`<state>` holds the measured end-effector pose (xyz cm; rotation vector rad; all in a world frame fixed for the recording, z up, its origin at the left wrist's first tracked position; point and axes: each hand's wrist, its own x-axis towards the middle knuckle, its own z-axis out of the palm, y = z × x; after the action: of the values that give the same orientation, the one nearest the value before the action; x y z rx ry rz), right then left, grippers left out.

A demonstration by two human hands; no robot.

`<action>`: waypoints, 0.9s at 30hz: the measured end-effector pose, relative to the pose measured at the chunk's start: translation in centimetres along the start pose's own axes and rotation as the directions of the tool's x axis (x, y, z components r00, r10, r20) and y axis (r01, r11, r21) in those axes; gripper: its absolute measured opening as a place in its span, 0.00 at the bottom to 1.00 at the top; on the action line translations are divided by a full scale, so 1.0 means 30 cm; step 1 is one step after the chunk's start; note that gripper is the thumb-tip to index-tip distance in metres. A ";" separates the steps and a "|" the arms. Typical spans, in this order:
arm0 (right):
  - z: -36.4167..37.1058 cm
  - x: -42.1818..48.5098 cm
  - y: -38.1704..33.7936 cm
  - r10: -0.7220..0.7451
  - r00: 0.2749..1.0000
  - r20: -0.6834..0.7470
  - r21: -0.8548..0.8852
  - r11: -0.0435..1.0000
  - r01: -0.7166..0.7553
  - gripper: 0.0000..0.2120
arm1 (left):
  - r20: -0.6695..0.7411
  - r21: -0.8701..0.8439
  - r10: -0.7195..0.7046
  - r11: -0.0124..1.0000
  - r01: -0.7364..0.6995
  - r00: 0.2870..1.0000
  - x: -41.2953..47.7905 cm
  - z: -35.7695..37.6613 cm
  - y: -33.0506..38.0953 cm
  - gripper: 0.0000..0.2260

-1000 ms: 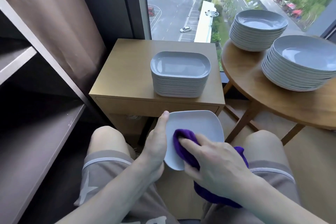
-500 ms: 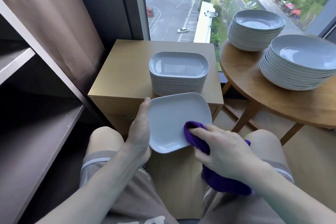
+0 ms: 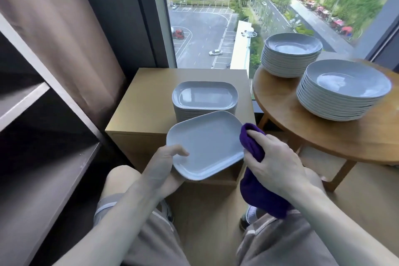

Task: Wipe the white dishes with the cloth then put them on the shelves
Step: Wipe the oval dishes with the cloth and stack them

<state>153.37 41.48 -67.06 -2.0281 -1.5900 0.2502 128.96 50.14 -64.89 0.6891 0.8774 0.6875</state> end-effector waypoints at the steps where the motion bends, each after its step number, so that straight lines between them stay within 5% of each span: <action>1: -0.007 0.009 0.004 0.009 1.000 -0.019 0.026 1.000 -0.008 0.25 | -0.008 0.014 0.004 1.000 -0.004 1.000 0.010 0.008 0.019 0.27; 8: -0.034 0.049 0.044 0.076 0.996 -0.043 0.149 0.986 -0.069 0.24 | -0.056 0.261 0.157 0.956 -0.137 0.986 0.126 0.072 0.186 0.17; 19: -0.052 0.105 0.014 0.087 0.993 -0.079 0.222 0.973 -0.068 0.26 | -0.335 0.234 0.291 0.947 -0.219 0.896 0.365 0.099 0.287 0.12; 24: -0.043 0.169 0.007 0.080 0.995 -0.063 0.233 0.970 -0.063 0.28 | -0.399 0.451 0.425 0.862 -0.230 0.813 0.432 0.087 0.286 0.18; 27: -0.034 0.193 0.011 0.079 0.996 -0.050 0.230 0.971 -0.065 0.30 | -0.312 0.627 0.470 0.755 -0.192 0.826 0.455 0.067 0.292 0.33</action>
<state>155.77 46.57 -65.32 -1.8991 -1.3854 0.3797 134.85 65.31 -63.25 1.2930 1.4484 0.9484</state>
